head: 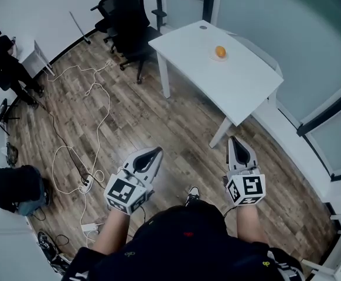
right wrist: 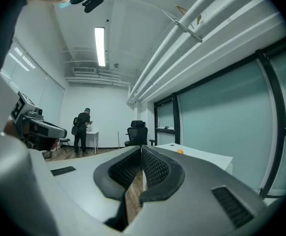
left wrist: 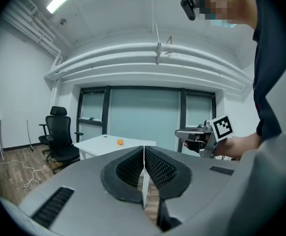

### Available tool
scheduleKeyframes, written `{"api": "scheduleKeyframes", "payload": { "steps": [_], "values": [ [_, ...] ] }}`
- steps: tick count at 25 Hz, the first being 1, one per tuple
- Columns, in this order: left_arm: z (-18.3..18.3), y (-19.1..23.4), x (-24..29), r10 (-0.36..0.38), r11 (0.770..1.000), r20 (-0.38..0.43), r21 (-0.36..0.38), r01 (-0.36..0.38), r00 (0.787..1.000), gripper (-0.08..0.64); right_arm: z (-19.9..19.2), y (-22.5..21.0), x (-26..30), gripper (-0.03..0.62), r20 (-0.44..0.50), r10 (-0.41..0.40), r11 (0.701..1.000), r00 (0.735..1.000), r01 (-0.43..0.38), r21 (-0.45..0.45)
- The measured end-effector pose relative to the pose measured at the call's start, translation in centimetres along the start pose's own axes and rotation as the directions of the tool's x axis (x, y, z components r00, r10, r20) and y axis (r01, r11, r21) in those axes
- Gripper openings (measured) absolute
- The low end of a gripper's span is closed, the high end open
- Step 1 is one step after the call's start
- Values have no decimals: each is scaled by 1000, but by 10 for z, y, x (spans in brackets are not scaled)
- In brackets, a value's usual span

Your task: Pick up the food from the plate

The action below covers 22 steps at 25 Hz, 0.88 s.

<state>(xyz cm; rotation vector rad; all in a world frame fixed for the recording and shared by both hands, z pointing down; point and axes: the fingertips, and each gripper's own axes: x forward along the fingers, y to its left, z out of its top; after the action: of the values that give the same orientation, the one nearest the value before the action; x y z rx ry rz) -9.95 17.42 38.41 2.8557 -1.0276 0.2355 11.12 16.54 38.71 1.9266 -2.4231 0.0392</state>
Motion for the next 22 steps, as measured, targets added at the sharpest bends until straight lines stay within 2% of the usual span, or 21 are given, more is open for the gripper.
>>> {"api": "scheduleKeyframes", "payload": {
  "steps": [7,13,18,22],
  "values": [
    [29,15,99,-4,1000,-17,3,4,1000,23,0,-76,64,25,-24,29,999,999,-29,29],
    [27,18,163,-21,999,-58,36,23,998,23,-16,-127,108,25,-42,28,999,999,-26,39],
    [19,45,193,-38,999,-83,16,40,996,23,-33,-143,151,25,-75,15,998,997,-11,58],
    [11,85,215,-72,997,-86,-2,72,994,23,-40,-141,186,25,-95,-14,999,995,18,39]
  ]
}}
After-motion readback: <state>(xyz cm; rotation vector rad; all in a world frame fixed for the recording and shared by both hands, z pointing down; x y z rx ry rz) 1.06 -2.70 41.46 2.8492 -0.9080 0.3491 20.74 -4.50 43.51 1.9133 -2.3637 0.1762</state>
